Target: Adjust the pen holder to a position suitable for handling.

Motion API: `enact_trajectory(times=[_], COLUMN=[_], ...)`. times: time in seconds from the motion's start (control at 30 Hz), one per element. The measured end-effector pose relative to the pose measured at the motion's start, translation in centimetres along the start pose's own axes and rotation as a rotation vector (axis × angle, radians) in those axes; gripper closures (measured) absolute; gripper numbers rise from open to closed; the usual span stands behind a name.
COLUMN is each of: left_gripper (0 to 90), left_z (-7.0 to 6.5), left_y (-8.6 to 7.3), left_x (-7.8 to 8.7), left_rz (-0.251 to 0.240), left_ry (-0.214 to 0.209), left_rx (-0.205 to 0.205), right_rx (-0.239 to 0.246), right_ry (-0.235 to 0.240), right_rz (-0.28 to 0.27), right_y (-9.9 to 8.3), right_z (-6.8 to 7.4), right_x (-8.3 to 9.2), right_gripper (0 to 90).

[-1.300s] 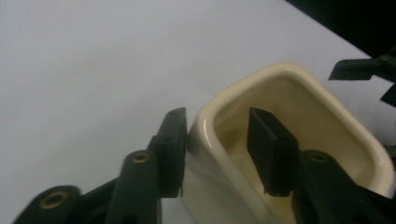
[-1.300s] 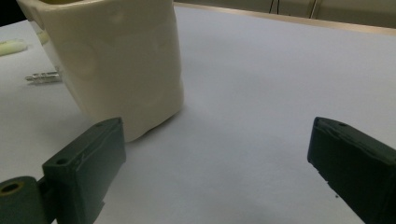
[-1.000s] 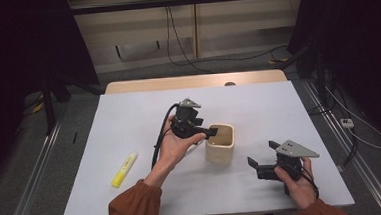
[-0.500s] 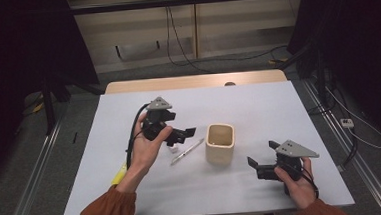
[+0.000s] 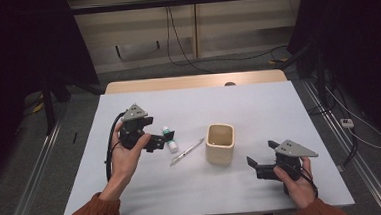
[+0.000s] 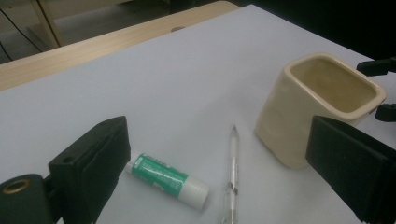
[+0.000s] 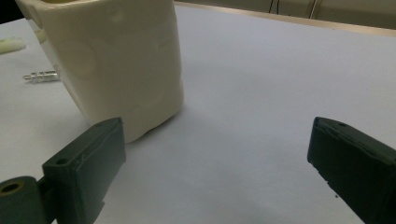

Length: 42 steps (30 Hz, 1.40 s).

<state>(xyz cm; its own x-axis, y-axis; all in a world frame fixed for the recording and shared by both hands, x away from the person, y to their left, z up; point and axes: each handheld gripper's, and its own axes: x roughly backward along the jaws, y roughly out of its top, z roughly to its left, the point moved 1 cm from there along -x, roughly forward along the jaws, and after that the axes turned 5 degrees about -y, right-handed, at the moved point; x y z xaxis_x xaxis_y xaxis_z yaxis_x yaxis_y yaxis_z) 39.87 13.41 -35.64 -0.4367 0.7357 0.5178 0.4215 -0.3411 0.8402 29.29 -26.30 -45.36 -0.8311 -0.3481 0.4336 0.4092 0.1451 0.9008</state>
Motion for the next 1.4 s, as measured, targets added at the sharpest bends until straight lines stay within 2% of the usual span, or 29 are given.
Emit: enact_trajectory(times=[0.17,0.6,0.93,1.17,1.3,1.4], left_gripper=[6.6,6.7,6.7,7.1,7.1,7.0], left_z=[-0.2,0.4,0.1,0.3,0.4,0.3], left_y=[-0.9,-3.0,-5.3,-6.8,-7.9,-8.3], left_x=[0.5,1.8,2.1,3.6,4.3,4.5], left_rz=[0.007,-0.006,0.018,-0.02,-0.016,-0.006], left_ry=[0.012,0.036,0.05,0.066,0.072,0.093], left_rx=[-0.001,0.034,0.042,0.067,0.092,0.078], right_rx=[0.0,-0.007,-0.009,-0.008,-0.007,0.0], right_ry=[-0.003,-0.004,-0.004,-0.007,-0.003,-0.001], right_rz=[0.0,0.005,0.005,0.003,0.003,0.003], right_y=[0.0,0.1,0.1,0.0,0.0,0.0], right_z=[0.0,0.0,0.0,0.0,0.0,0.0], right_x=[0.0,-0.3,-0.3,-0.1,-0.1,-0.1], right_gripper=[4.1,4.1,4.2,4.1,4.1,4.1])
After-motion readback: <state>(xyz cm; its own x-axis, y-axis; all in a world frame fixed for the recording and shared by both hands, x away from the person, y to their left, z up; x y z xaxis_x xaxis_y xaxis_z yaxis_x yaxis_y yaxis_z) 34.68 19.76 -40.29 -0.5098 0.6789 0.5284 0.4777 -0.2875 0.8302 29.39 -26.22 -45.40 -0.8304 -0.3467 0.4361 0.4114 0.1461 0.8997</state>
